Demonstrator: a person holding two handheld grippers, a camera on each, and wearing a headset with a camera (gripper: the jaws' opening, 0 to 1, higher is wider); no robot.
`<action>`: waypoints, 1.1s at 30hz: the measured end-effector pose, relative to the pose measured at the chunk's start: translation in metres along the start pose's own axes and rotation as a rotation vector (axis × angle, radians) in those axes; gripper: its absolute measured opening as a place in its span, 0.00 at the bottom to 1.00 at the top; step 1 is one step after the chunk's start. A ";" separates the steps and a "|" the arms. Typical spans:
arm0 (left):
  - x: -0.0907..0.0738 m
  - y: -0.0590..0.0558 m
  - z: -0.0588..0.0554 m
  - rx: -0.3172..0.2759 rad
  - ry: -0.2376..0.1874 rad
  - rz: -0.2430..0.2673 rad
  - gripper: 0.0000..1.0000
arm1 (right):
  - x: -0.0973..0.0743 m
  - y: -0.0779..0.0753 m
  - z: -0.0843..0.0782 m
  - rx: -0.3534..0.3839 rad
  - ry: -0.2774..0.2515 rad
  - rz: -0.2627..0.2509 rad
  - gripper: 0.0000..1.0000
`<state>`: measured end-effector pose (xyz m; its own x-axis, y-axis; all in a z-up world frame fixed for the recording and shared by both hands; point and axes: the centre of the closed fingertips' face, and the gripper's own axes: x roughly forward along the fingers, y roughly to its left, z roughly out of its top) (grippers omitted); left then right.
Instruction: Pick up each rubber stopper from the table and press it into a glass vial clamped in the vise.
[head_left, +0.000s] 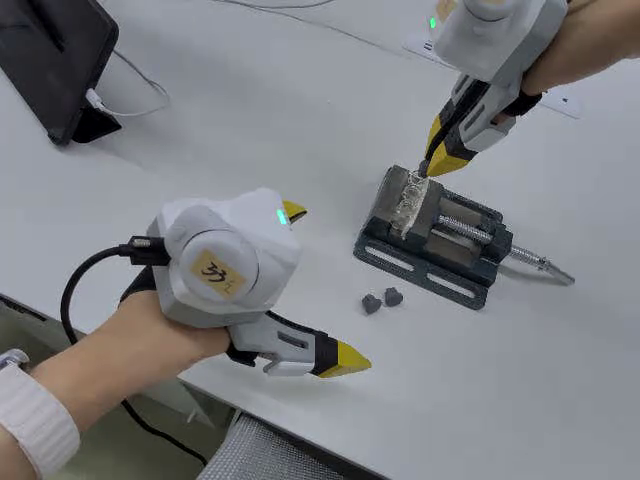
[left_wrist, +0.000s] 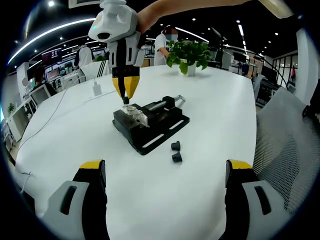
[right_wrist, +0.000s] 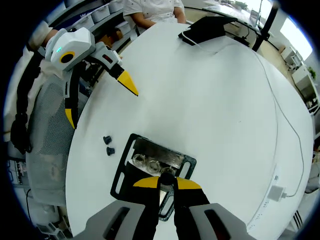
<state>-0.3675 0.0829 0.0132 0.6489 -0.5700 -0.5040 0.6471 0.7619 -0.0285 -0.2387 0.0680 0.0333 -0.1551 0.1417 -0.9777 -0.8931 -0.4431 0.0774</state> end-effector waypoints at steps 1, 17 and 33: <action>0.000 0.000 0.000 0.000 0.001 0.000 0.99 | 0.000 0.000 0.001 0.002 0.000 0.000 0.06; 0.002 -0.001 -0.002 -0.009 -0.001 -0.011 0.99 | 0.002 -0.004 0.000 0.042 0.052 -0.013 0.06; 0.006 -0.006 0.000 -0.006 -0.007 -0.030 0.99 | 0.006 -0.012 -0.003 0.218 0.093 -0.040 0.05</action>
<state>-0.3671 0.0750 0.0107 0.6323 -0.5946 -0.4966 0.6635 0.7466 -0.0490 -0.2278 0.0713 0.0260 -0.0878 0.0690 -0.9937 -0.9694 -0.2355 0.0693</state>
